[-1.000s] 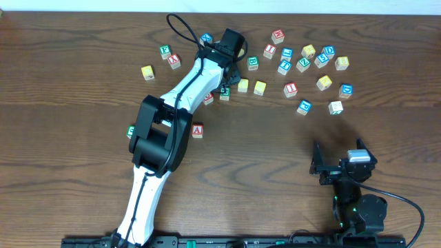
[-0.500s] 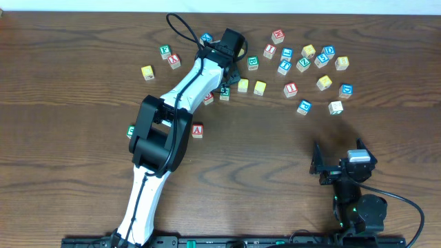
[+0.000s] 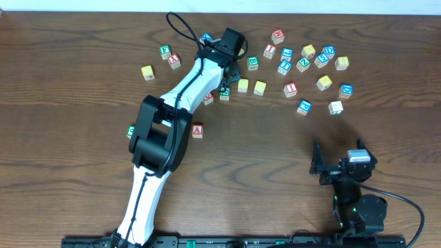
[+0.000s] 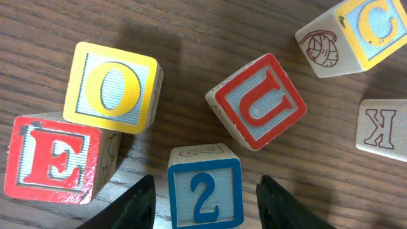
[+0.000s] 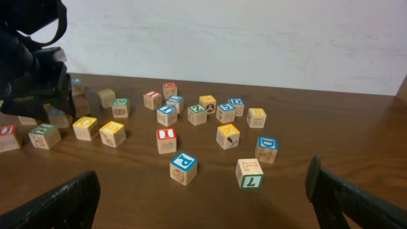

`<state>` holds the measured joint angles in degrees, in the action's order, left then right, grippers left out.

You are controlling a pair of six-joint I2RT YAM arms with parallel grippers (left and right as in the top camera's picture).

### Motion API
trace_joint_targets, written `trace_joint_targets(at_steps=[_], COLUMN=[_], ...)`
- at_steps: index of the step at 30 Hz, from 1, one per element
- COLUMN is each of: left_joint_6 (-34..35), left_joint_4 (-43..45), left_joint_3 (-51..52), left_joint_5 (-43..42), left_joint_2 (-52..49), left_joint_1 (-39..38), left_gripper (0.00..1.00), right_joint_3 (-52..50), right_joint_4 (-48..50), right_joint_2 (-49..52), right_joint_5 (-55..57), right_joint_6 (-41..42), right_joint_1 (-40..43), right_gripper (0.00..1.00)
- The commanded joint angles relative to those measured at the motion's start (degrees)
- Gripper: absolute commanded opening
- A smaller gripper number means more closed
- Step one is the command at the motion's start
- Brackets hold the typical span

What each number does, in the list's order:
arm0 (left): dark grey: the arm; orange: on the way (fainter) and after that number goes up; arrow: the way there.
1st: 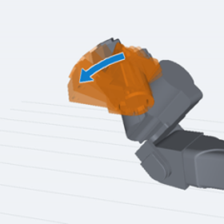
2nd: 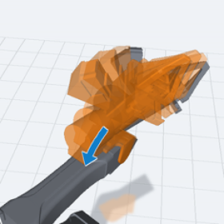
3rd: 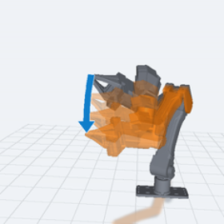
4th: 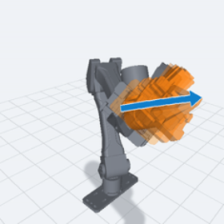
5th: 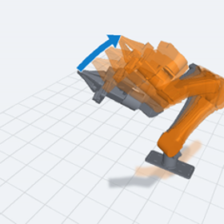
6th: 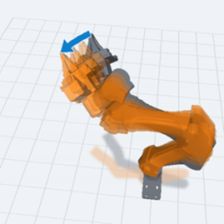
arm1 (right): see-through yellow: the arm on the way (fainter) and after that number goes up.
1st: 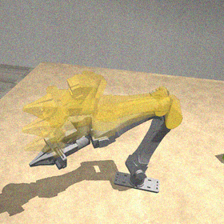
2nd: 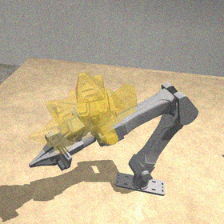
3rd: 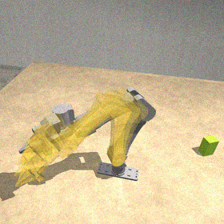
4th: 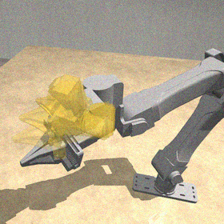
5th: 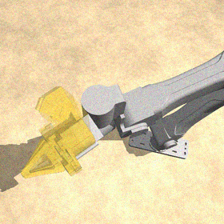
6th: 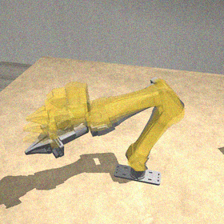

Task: Spell out AI2
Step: 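Lower the left gripper and close it on the blue 2 block, then lift the blue 2 block out of the cluster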

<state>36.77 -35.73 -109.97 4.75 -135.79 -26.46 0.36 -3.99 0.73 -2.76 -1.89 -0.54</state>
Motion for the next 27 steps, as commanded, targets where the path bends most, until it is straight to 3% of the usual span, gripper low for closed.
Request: trace_joint_targets(at_steps=[1, 5, 10, 27], left_joint_6=[-1.1, -1.1, -1.2, -1.6], left_joint_4=[0.0, -0.1, -0.4, -0.8], left_joint_3=[-1.3, -1.3, -1.3, -1.3], left_joint_5=[1.7, 1.9, 1.9, 1.9], left_joint_2=[-1.0, -1.0, -1.0, -1.0], left_joint_1=[0.0, 0.0, 0.0, 0.0], left_gripper=[0.50, 0.49, 0.37, 0.30], right_joint_3=[0.0, 0.0, 0.0, 0.0], right_joint_4=[-0.3, -0.3, -0.3, -0.3], right_joint_2=[-0.2, -0.2, -0.2, -0.2], right_joint_5=[0.3, 0.3, 0.3, 0.3], right_joint_6=[0.6, 0.6, 0.6, 0.6], right_joint_1=[0.5, 0.5, 0.5, 0.5], right_gripper=[0.99, 0.99, 0.99, 0.99])
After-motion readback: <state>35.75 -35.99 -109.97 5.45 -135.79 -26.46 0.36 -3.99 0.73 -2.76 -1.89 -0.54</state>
